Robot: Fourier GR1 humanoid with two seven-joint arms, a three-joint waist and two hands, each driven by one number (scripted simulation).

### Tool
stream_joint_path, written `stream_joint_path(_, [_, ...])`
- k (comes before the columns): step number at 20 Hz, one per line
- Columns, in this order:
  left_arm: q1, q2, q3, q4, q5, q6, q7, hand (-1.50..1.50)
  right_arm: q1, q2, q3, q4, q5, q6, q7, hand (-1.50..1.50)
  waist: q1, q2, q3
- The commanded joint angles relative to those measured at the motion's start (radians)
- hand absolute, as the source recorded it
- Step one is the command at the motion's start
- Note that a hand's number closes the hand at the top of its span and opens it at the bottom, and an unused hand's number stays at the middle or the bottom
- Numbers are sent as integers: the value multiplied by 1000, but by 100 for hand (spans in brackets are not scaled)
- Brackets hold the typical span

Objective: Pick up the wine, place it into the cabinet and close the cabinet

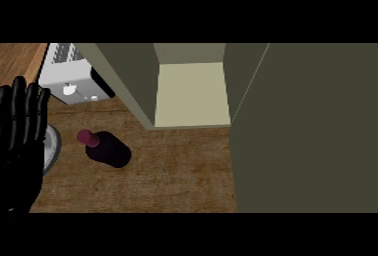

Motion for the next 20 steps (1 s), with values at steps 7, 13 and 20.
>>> stream_joint_path(7, [-175,-86,28,221,-17,232,125,-150,115,-28,63,-51,-167,147,86,-150,7,-28,-17])
stream_joint_path(13, [-291,-89,-90,325,-24,406,153,-150,154,-82,5,-107,-288,208,151,-150,19,-35,-14])
stream_joint_path(20, [-348,-90,-106,315,-38,455,203,-150,162,-84,-51,-258,-372,183,308,-150,29,-37,-14])
